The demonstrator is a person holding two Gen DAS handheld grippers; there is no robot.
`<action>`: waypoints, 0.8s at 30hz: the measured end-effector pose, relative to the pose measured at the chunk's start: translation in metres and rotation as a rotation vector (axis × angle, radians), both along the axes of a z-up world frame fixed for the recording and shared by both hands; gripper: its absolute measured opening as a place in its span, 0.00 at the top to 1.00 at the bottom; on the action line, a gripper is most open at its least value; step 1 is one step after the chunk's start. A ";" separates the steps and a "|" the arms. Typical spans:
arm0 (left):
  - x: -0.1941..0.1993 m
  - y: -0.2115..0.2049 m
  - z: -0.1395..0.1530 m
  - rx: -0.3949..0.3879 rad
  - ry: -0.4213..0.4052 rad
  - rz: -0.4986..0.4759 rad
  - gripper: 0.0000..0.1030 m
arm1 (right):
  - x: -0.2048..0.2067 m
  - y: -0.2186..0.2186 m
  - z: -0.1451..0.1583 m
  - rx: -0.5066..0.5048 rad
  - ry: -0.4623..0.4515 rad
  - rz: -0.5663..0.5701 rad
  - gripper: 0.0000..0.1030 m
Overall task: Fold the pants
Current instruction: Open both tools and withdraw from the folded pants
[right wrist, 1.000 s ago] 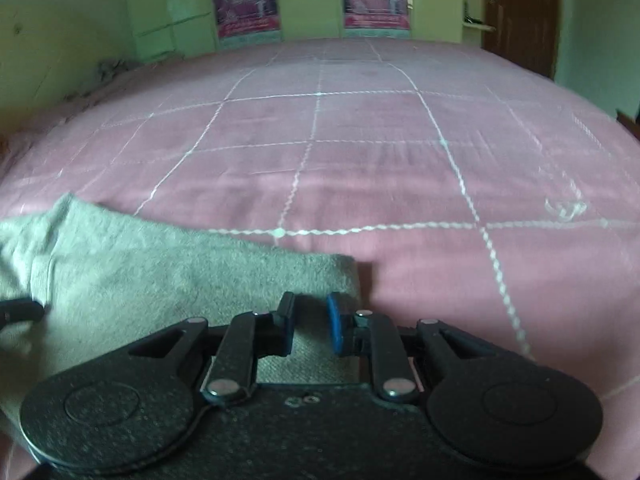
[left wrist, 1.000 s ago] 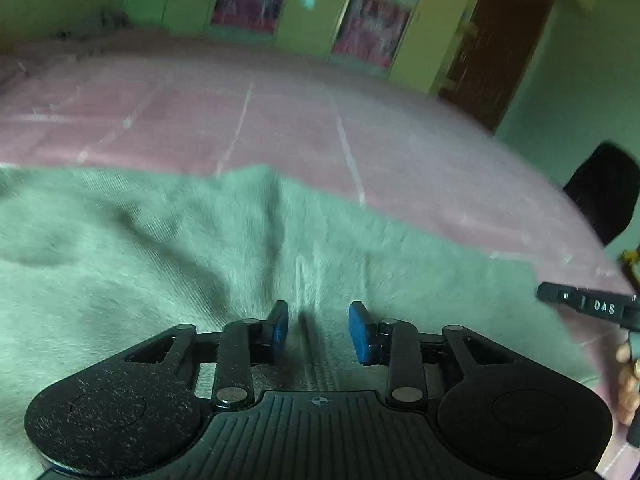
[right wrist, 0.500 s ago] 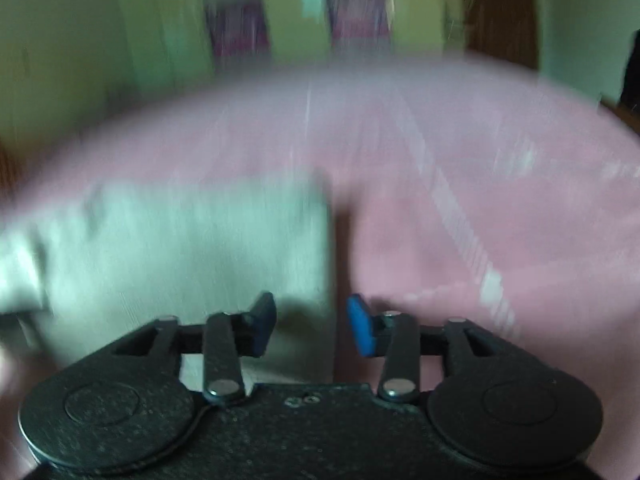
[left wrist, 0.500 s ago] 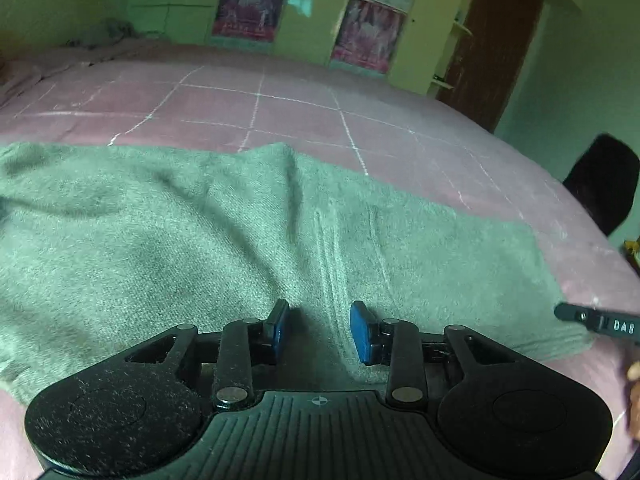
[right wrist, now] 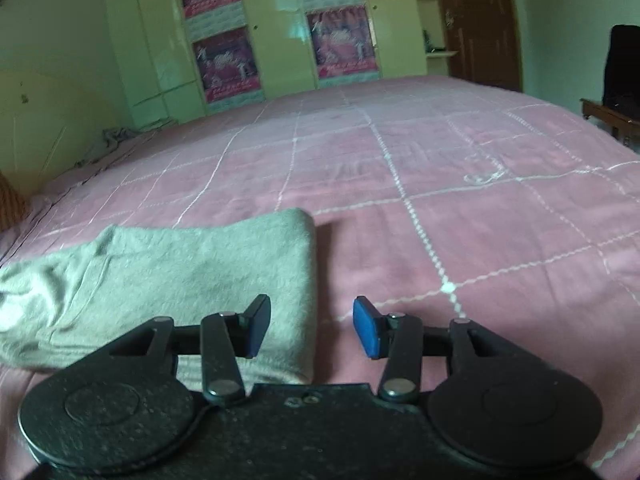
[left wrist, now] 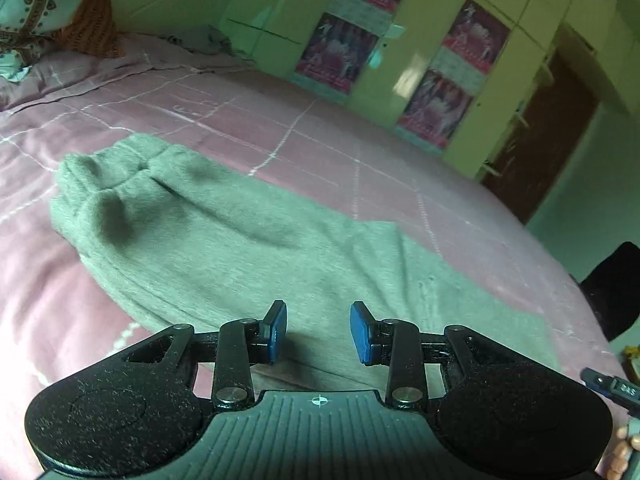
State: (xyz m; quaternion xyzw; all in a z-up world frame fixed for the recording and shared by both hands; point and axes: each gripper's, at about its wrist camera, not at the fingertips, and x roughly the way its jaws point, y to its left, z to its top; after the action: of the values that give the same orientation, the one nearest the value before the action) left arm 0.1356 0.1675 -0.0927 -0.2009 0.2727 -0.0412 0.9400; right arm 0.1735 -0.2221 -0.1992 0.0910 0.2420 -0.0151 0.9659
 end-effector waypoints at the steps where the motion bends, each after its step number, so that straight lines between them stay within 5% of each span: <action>1: 0.001 -0.007 0.000 -0.002 -0.014 -0.031 0.67 | -0.001 0.001 0.001 0.004 -0.014 0.000 0.56; 4: 0.008 -0.030 -0.006 0.024 0.011 -0.087 0.67 | -0.005 0.008 0.002 -0.015 -0.034 0.018 0.56; 6: 0.020 -0.050 -0.018 0.105 0.122 -0.146 0.66 | 0.003 0.012 -0.007 -0.043 0.046 0.033 0.53; 7: 0.024 -0.060 -0.022 0.176 0.132 -0.164 0.65 | 0.012 0.013 -0.017 -0.047 0.131 0.049 0.53; 9: 0.024 -0.068 -0.021 0.232 0.121 -0.172 0.62 | 0.010 0.010 -0.021 -0.030 0.117 0.051 0.51; 24: 0.012 -0.071 -0.025 0.264 0.059 -0.177 0.61 | 0.006 0.004 -0.023 0.004 0.096 0.050 0.45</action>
State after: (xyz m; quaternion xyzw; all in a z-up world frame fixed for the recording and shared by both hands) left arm 0.1479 0.0965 -0.1175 -0.0518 0.3197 -0.0819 0.9425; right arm 0.1792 -0.2176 -0.2223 0.0860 0.2904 0.0052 0.9530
